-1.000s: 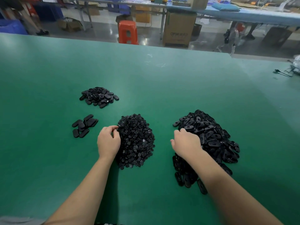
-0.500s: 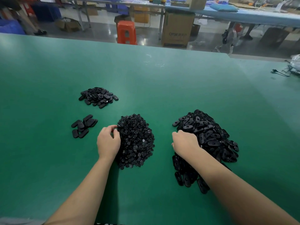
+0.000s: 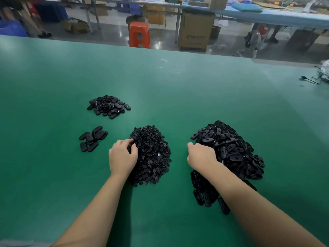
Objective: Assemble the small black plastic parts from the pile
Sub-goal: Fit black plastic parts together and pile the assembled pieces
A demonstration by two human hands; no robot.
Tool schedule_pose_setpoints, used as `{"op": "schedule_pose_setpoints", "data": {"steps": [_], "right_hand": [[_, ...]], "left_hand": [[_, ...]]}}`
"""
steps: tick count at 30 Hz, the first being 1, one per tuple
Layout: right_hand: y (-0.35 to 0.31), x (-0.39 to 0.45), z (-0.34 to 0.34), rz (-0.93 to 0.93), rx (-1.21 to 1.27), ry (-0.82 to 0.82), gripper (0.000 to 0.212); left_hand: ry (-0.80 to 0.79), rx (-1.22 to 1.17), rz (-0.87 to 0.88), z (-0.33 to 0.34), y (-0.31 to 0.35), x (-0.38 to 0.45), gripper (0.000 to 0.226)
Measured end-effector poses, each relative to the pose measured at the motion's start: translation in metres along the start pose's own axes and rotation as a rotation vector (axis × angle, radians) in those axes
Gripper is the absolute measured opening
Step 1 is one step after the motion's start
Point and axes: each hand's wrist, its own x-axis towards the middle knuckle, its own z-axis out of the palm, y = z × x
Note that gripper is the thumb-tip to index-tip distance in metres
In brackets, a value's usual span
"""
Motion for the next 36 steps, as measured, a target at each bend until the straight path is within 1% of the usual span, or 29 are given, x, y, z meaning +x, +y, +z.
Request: {"op": "schedule_pose_setpoints", "data": {"steps": [3, 5, 7, 9, 11, 12, 14, 16, 18, 20, 23, 27, 29, 31, 33, 36], "right_hand": [[-0.003, 0.001, -0.002, -0.025, 0.043, 0.033, 0.015], [-0.003, 0.003, -0.001, -0.027, 0.164, 0.096, 0.019], [-0.006, 0.006, -0.001, 0.006, 0.442, 0.173, 0.027], [-0.012, 0.006, -0.001, 0.061, 0.865, 0.221, 0.036], [-0.024, 0.003, 0.002, 0.137, 1.264, 0.25, 0.037], [-0.032, 0.002, 0.005, 0.177, 1.384, 0.269, 0.036], [-0.05, -0.002, 0.017, 0.261, 1.513, 0.306, 0.033], [-0.064, -0.01, 0.03, 0.323, 1.547, 0.338, 0.032], [-0.073, -0.019, 0.042, 0.34, 1.518, 0.389, 0.033], [-0.074, -0.027, 0.053, 0.309, 1.466, 0.441, 0.033], [-0.073, -0.032, 0.062, 0.253, 1.432, 0.472, 0.032], [-0.072, -0.032, 0.067, 0.217, 1.431, 0.472, 0.029], [-0.072, -0.032, 0.069, 0.196, 1.418, 0.467, 0.028], [-0.073, -0.032, 0.07, 0.182, 1.404, 0.464, 0.027], [-0.074, -0.031, 0.07, 0.185, 1.408, 0.474, 0.027], [-0.075, -0.03, 0.069, 0.182, 1.399, 0.484, 0.026]], "left_hand": [[-0.014, 0.058, 0.021, 0.002, 0.0, -0.001, 0.031], [-0.01, 0.063, 0.035, 0.001, -0.001, -0.001, 0.032], [-0.006, 0.049, 0.049, 0.001, -0.001, -0.002, 0.03], [-0.014, 0.018, 0.046, 0.0, 0.0, -0.002, 0.027], [-0.038, -0.006, 0.036, 0.0, -0.001, -0.002, 0.025], [-0.048, -0.012, 0.034, 0.0, -0.002, -0.002, 0.024], [-0.055, -0.02, 0.046, 0.001, -0.002, -0.002, 0.022], [-0.06, -0.022, 0.067, 0.001, -0.002, -0.003, 0.021], [-0.07, -0.011, 0.075, 0.001, -0.002, -0.003, 0.02], [-0.073, -0.004, 0.083, 0.001, -0.003, -0.002, 0.016], [-0.072, -0.026, 0.072, 0.001, -0.004, -0.002, 0.01], [-0.066, -0.116, 0.045, -0.002, -0.001, -0.002, 0.009], [-0.032, -0.179, 0.031, -0.005, 0.001, -0.003, 0.007], [0.007, -0.218, 0.017, -0.007, 0.003, -0.004, 0.011], [0.043, -0.248, -0.02, -0.009, 0.006, -0.004, 0.013], [0.08, -0.393, -0.155, -0.015, 0.011, -0.006, 0.014]]}}
